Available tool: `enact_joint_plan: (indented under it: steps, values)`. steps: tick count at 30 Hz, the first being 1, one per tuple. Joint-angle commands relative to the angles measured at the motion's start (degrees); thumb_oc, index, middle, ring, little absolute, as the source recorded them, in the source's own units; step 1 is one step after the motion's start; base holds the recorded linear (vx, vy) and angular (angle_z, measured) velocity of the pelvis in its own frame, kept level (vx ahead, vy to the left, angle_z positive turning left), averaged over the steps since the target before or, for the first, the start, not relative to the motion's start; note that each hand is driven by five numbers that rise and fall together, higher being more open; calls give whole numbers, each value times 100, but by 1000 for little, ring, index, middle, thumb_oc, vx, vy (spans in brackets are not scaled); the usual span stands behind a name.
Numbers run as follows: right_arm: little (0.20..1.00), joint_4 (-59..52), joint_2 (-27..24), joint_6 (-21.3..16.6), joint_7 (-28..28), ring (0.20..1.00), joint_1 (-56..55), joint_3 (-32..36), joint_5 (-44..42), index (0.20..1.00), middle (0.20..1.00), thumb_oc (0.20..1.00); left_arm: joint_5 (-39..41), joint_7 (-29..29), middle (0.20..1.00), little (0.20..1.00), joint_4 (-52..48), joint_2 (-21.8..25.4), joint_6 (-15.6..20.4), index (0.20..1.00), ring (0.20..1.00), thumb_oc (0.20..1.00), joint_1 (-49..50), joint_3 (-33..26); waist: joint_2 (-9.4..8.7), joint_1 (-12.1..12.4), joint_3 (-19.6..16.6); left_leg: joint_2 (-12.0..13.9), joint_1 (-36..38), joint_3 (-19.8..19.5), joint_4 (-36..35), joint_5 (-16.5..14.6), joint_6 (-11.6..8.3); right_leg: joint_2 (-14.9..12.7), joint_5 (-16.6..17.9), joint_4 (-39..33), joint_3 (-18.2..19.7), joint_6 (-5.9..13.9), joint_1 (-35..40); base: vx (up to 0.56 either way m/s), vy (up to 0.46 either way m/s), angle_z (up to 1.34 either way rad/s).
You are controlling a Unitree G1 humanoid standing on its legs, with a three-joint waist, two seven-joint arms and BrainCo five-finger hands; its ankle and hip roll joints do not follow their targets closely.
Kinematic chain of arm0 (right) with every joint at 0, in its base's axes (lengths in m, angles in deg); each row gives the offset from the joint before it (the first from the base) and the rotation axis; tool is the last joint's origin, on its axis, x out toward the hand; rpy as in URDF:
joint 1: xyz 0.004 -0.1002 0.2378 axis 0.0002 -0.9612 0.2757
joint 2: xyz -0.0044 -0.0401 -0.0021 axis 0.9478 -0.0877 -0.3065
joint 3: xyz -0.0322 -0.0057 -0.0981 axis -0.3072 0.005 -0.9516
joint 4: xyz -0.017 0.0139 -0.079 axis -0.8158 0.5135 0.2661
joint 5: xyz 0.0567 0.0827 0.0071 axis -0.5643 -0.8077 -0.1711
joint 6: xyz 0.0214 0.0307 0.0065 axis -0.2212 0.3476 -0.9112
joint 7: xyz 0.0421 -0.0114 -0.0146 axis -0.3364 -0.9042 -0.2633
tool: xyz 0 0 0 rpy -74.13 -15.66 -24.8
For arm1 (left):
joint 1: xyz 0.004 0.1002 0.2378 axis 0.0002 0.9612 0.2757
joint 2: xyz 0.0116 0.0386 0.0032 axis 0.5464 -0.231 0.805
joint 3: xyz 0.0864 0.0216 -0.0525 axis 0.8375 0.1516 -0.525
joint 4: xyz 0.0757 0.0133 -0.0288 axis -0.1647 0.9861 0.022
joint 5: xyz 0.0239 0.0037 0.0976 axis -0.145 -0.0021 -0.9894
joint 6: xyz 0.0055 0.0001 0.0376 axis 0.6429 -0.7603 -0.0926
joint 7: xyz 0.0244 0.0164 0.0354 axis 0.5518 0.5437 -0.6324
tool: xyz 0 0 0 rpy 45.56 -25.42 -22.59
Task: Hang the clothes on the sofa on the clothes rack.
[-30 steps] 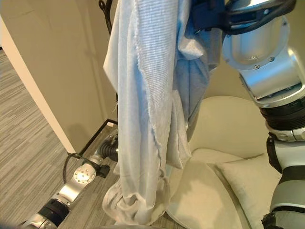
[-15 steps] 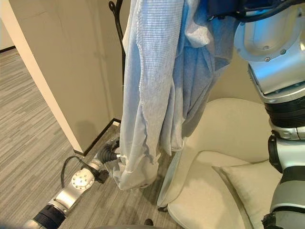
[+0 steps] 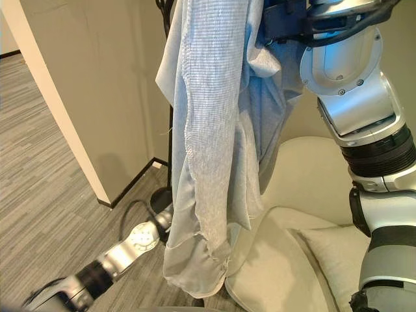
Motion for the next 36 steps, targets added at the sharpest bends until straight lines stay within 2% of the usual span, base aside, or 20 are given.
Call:
enact_joint_plan:
  steps: [1, 2, 3, 4, 9, 15, 19, 22, 23, 24, 27, 29, 30, 31, 32, 33, 34, 35, 36]
  values:
    - [200, 278, -4, -160, 149, 200, 485, 213, -491, 200, 200, 200, -394, -175, 200, 200, 390, -467, 198, 200, 200, 200, -431, 221, 15, 1, 38, 196, 229, 338, 2, -467, -242, 64, -353, 20, -146, 300, 275, -3, 15, -4]
    - [200, 186, 7, -160, 152, 200, 510, 174, -564, 200, 200, 200, -378, -298, 200, 200, 772, -720, 119, 200, 200, 200, -503, 222, 2, -80, 35, 195, 240, 377, 2, -474, -240, 72, -338, 25, -97, 299, 258, -2, 16, -4]
    - [200, 179, 6, -156, 152, 200, 514, 163, -565, 200, 200, 200, -382, -311, 200, 200, 811, -751, 132, 200, 200, 200, -516, 220, 13, -77, 33, 195, 240, 382, 2, -476, -239, 73, -337, 24, -92, 300, 257, -3, 11, -5]
    - [200, 13, -41, -110, 152, 200, 467, 152, -560, 200, 200, 200, -96, -482, 200, 200, 1043, -933, 55, 200, 200, 200, -495, 23, 20, -126, 36, 197, 250, 426, 2, -481, -238, 89, -323, 26, -42, 298, 232, -5, 0, -12]
    - [200, -168, -335, -89, 191, 200, 236, 309, -580, 200, 200, 200, 304, -810, 200, 200, 1004, -849, -17, 200, 200, 200, -248, -547, 36, -100, 41, 206, 277, 476, 2, -498, -237, 94, -309, 14, -14, 297, 232, 8, -4, -15]
    - [200, -247, -1002, -163, 294, 200, -472, 950, -452, 200, 200, 200, -2, -1288, 200, 200, 146, -107, 14, 200, 200, 200, 409, -1671, 124, 48, 58, 193, 296, 419, 2, -507, -245, 79, -364, 8, -92, 312, 278, 11, -10, 2]
    - [200, -489, -1285, -168, 213, 200, -1345, 1606, -243, 200, 200, 200, -553, -1765, 200, 200, -628, 523, 36, 200, 200, 200, 927, -2758, 195, 123, 41, 191, 340, 377, 2, -523, -250, 72, -411, 8, -144, 316, 320, 44, -36, 5]
    - [200, -769, -1222, -174, 21, 200, -2259, 2218, -102, 200, 200, 200, -1138, -2113, 200, 200, -1243, 954, 33, 200, 200, 200, 1376, -3620, 272, 136, 18, 186, 398, 367, 2, -540, -255, 83, -452, 8, -151, 315, 365, 52, -25, 9]
    - [200, -811, -1200, -161, 13, 200, -2343, 2288, -98, 200, 200, 200, -1140, -2106, 200, 200, -1271, 981, 20, 200, 200, 200, 1402, -3613, 245, 142, 6, 185, 401, 366, 2, -540, -256, 82, -454, 8, -152, 314, 369, 64, -39, 4]
    - [200, -931, -1106, -155, -99, 200, -2796, 2595, 37, 200, 200, 200, -1593, -2295, 200, 200, -1614, 1240, 60, 200, 200, 200, 1566, -4101, 310, 146, -2, 188, 456, 375, 2, -573, -260, 90, -481, 8, -141, 307, 398, 64, -38, 1]
    - [200, -1052, -921, -162, -290, 200, -3265, 2787, 76, 200, 200, 200, -2062, -2530, 200, 200, -1996, 1512, 115, 200, 200, 200, 1652, -4587, 386, 144, -22, 174, 518, 408, 38, -586, -269, 91, -504, 13, -118, 297, 425, 51, -43, -1]
    - [200, -1147, -776, -137, -385, 200, -3459, 2869, 98, 200, 200, 200, -2208, -2579, 200, 200, -2151, 1589, 102, 200, 200, 200, 1723, -4754, 369, 141, -1, 187, 498, 434, 196, -643, -281, 90, -512, 18, -93, 287, 439, 5, -48, -5]
    - [200, -1245, -548, -133, -486, 200, -3689, 2918, 223, 200, 200, 200, -2349, -2652, 200, 200, -2346, 1654, 133, 200, 200, 200, 1716, -4955, 374, 159, 109, 212, 302, 450, 715, -748, -319, 55, -535, 37, -71, 254, 480, -15, -45, -11]
    - [200, -1260, -534, -126, -488, 200, -3707, 2936, 226, 200, 200, 200, -2350, -2648, 200, 200, -2356, 1664, 130, 200, 200, 200, 1722, -4957, 361, 160, 104, 217, 274, 451, 758, -763, -320, 54, -528, 36, -70, 251, 472, -39, -88, -13]
    - [200, -1316, -405, -103, -532, 200, -3827, 2950, 310, 200, 200, 200, -2409, -2711, 200, 200, -2441, 1687, 156, 200, 200, 200, 1684, -5034, 324, 186, 191, 246, 49, 454, 1175, -756, -367, 12, -540, 39, -55, 214, 498, -72, -144, -16]
    - [200, -1425, -227, -30, -559, 200, -4034, 3069, 559, 200, 200, 200, -2527, -2773, 200, 200, -2551, 1747, 186, 200, 200, 200, 1627, -5120, 247, 260, 377, 431, -486, 394, 2302, -533, -550, -21, -558, 41, -75, 106, 573, -31, -162, -10]
    - [200, -1456, -95, -34, -554, 200, -4152, 3095, 673, 200, 200, 200, -2583, -2814, 200, 200, -2604, 1724, 206, 200, 200, 200, 1600, -5139, 266, 288, 436, 529, -632, 397, 2673, -252, -654, -36, -608, 34, -92, 62, 641, -27, -139, -14]
    - [200, -1491, -69, -25, -552, 200, -4194, 3127, 699, 200, 200, 200, -2596, -2818, 200, 200, -2614, 1732, 205, 200, 200, 200, 1603, -5130, 255, 285, 449, 567, -697, 365, 2792, -257, -689, -13, -607, 36, -108, 37, 640, 62, -66, -7]
    - [200, -1509, 113, 41, -474, 200, -4389, 3242, 1032, 200, 200, 200, -2656, -2861, 200, 200, -2640, 1685, 249, 200, 200, 200, 1547, -5100, 267, 319, 556, 801, -1013, 360, 3395, 298, -939, -51, -694, 25, -185, -32, 791, 50, -65, -9]
